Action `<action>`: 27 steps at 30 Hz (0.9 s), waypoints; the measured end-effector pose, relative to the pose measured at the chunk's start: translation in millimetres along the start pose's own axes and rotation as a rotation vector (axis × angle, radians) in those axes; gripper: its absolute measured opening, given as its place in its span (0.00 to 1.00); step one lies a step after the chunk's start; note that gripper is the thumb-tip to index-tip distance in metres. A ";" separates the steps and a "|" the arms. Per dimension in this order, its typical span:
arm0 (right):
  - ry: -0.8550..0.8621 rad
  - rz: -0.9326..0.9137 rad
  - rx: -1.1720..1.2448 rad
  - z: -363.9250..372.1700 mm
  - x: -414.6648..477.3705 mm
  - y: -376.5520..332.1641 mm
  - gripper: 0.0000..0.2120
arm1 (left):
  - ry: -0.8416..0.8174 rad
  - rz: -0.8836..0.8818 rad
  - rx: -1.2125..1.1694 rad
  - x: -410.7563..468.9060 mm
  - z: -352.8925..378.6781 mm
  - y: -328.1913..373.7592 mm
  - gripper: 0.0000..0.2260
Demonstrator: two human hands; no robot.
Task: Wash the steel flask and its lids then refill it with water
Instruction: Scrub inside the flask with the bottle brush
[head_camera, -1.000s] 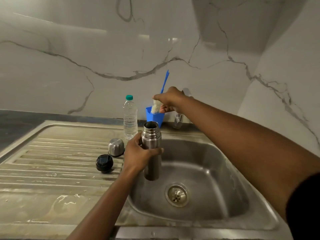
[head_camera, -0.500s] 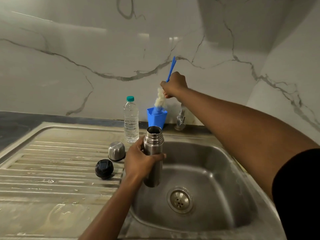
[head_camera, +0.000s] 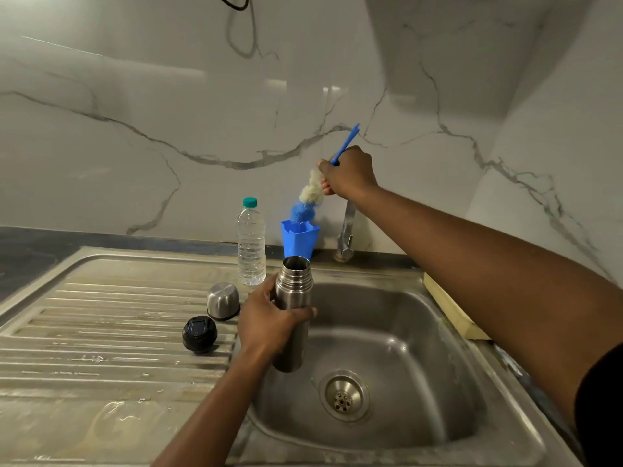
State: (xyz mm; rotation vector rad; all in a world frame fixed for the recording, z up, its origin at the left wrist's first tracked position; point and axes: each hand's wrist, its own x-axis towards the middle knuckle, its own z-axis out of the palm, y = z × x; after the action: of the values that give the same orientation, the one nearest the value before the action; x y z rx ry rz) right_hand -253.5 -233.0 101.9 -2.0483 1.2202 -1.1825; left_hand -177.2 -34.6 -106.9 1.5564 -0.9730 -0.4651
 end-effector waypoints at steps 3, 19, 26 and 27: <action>0.000 -0.008 0.031 -5.9 -9.8 1.0 0.13 | -0.004 -0.002 0.002 -0.1 0.3 -1.5 0.29; 0.011 0.077 0.383 -115.8 -81.6 -13.2 0.13 | 0.013 0.018 0.051 -0.8 -1.3 0.1 0.28; -0.132 0.118 0.356 -150.3 -119.6 -19.8 0.13 | 0.027 0.069 0.150 -5.0 -1.7 7.6 0.30; -0.139 0.115 0.338 -151.3 -121.9 -20.5 0.12 | 0.026 0.079 0.179 -6.6 -1.7 9.6 0.31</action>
State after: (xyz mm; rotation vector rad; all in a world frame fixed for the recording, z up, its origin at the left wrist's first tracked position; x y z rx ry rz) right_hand -401.9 -112.4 142.0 -1.7547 0.9829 -1.0890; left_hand -182.7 -28.0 -98.9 1.6724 -1.0759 -0.3078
